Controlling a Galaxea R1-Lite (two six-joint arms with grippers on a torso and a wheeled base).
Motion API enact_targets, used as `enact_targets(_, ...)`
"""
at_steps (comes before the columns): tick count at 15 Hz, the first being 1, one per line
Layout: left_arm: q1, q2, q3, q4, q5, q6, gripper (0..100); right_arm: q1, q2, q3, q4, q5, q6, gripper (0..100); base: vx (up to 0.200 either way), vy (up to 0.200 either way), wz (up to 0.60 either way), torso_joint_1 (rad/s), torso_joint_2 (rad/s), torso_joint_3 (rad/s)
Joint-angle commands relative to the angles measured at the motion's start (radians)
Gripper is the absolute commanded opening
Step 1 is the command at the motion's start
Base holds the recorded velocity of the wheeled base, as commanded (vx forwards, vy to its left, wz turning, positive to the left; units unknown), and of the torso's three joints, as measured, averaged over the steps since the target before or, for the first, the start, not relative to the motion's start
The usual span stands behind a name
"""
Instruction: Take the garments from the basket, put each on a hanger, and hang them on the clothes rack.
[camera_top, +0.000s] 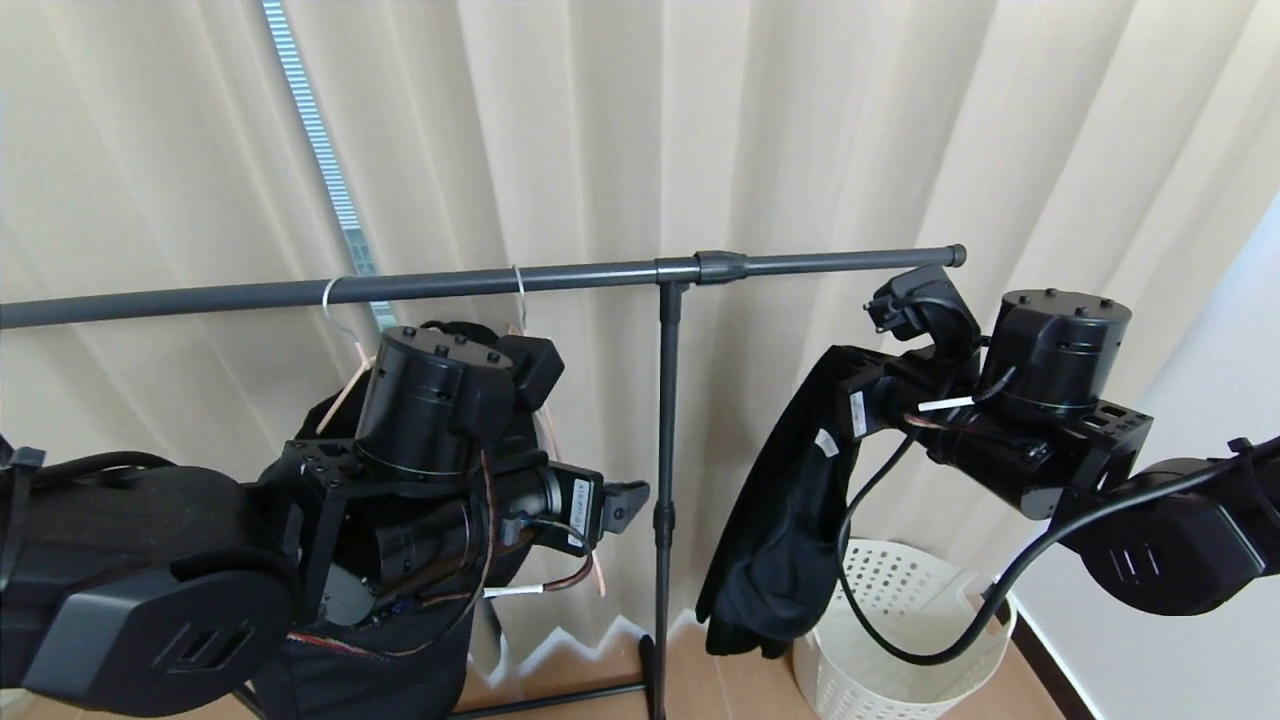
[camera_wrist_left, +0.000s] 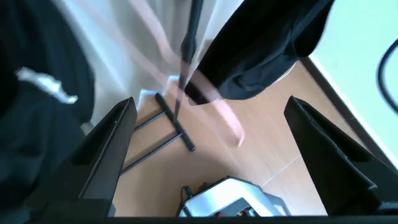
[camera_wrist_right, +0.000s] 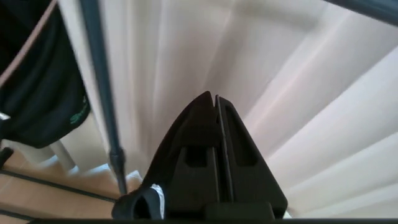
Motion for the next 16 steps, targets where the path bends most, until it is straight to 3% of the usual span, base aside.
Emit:
enact_targets(1,0.002,0.041,-0.026,0.000,0.055,-0.004,100,0.003,0.003,0.000,-0.002,0.001,0.000,0,0.000,0.000,0.00,0.000,0.00,0.000)
enact_targets(7,0.002,0.102,-0.098,0.029,0.123,-0.040,100,0.003,0.003,0.000,-0.002,0.001,0.000,0,0.000,0.000,0.00,0.000,0.00,0.000)
enact_targets(10,0.001,0.168,-0.189,0.119,0.245,-0.106,100,0.003,0.003,0.000,-0.002,0.001,0.000,0,0.000,0.000,0.00,0.000,0.00,0.000)
enact_targets(14,0.002,0.191,-0.199,0.133,0.256,-0.135,100,0.003,0.003,0.000,-0.002,0.001,0.000,0,0.000,0.000,0.00,0.000,0.00,0.000)
enact_targets(16,0.005,0.217,-0.212,0.133,0.299,-0.147,100,0.003,0.003,0.000,-0.002,0.001,0.000,0,0.000,0.000,0.00,0.000,0.00,0.000)
